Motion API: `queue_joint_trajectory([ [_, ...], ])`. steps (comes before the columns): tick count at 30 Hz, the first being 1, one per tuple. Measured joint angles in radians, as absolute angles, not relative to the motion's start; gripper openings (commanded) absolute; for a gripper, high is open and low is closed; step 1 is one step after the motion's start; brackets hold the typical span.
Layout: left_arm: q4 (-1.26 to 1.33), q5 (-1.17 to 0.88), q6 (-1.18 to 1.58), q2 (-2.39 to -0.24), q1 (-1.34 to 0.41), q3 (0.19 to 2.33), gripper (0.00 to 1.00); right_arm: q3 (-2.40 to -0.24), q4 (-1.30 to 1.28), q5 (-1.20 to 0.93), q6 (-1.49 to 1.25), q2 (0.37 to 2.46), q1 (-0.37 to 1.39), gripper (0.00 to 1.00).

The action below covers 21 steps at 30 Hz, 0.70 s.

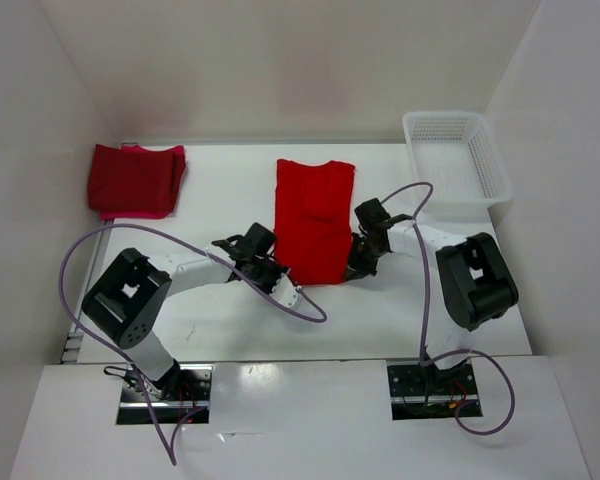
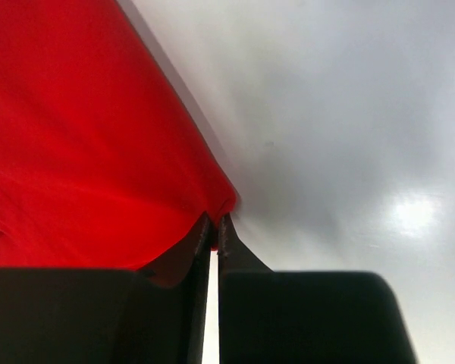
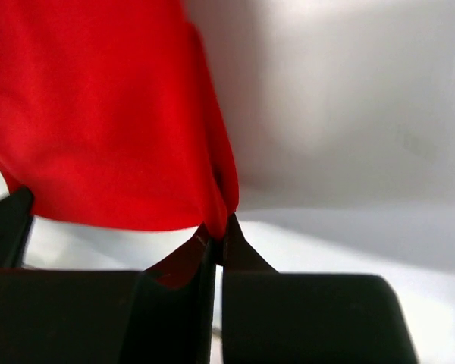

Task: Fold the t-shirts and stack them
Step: Grab one side of the 2/3 rectangular tshirt with both arms, then fold the long partially folded tshirt into a neat square

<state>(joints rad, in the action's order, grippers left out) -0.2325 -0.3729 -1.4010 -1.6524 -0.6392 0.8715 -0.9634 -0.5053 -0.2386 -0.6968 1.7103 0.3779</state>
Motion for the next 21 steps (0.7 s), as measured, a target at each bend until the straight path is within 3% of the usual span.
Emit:
queue_joint_trajectory([
  [11,-0.569,-0.411,-1.187,-1.497,-0.691,0.92,0.04,-0.888,-0.722,-0.22,-0.766,1.434,0.635,0.0],
  [21,-0.823,-0.474,-0.963,-1.362,-0.782,1.06,0.04,-0.912,-0.968,-0.276,-0.849,1.184,0.731,0.0],
])
